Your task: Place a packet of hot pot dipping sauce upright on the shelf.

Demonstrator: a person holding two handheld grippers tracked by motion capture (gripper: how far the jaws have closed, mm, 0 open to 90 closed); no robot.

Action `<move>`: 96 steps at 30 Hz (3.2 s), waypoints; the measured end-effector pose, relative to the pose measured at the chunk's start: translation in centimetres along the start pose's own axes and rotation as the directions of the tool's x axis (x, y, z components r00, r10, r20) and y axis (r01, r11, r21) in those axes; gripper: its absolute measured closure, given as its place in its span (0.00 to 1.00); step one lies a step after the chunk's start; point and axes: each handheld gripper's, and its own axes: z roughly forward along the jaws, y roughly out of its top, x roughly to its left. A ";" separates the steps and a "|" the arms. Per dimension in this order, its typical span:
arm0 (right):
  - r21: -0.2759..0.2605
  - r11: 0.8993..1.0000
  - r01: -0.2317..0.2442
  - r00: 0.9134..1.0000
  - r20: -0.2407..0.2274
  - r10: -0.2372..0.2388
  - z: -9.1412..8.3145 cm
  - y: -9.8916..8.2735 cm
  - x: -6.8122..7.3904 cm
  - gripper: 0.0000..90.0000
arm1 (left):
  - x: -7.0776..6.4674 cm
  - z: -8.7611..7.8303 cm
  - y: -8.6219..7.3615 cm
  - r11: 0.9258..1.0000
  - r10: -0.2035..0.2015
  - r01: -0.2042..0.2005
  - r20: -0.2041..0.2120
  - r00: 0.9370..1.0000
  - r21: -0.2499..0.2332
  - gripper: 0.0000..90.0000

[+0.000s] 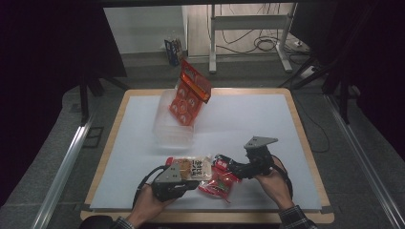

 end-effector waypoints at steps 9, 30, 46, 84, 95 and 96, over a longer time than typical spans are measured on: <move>-0.010 1.000 -0.030 1.000 -0.010 0.030 -0.2 -0.8 0.1 0.00 | -0.4 3.1 0.8 1.000 0.009 -0.010 0.043 0.999 0.022 1.00; 0.019 0.999 -0.037 0.999 -0.009 0.037 -0.2 -1.9 0.0 0.00 | -0.6 5.2 0.4 0.997 -0.009 0.008 0.009 1.000 0.076 0.99; 0.067 0.997 -0.041 0.997 -0.064 0.045 0.2 -1.8 0.4 0.00 | -0.8 6.2 -0.3 0.990 -0.037 0.032 0.033 0.999 0.139 1.00; 0.180 0.983 0.017 0.920 -0.388 0.056 2.7 -0.3 1.9 0.64 | -1.0 6.1 -0.4 0.987 0.012 -0.014 0.013 1.000 0.163 1.00; 0.135 0.990 -0.035 0.910 -0.404 0.088 1.1 0.1 1.6 0.78 | -1.9 6.0 -0.4 0.988 0.043 -0.045 0.015 0.999 0.151 0.63; 0.124 0.992 -0.038 0.915 -0.394 0.084 0.8 0.2 1.5 0.79 | -1.9 6.0 -0.4 0.988 0.043 -0.045 0.015 0.999 0.151 0.59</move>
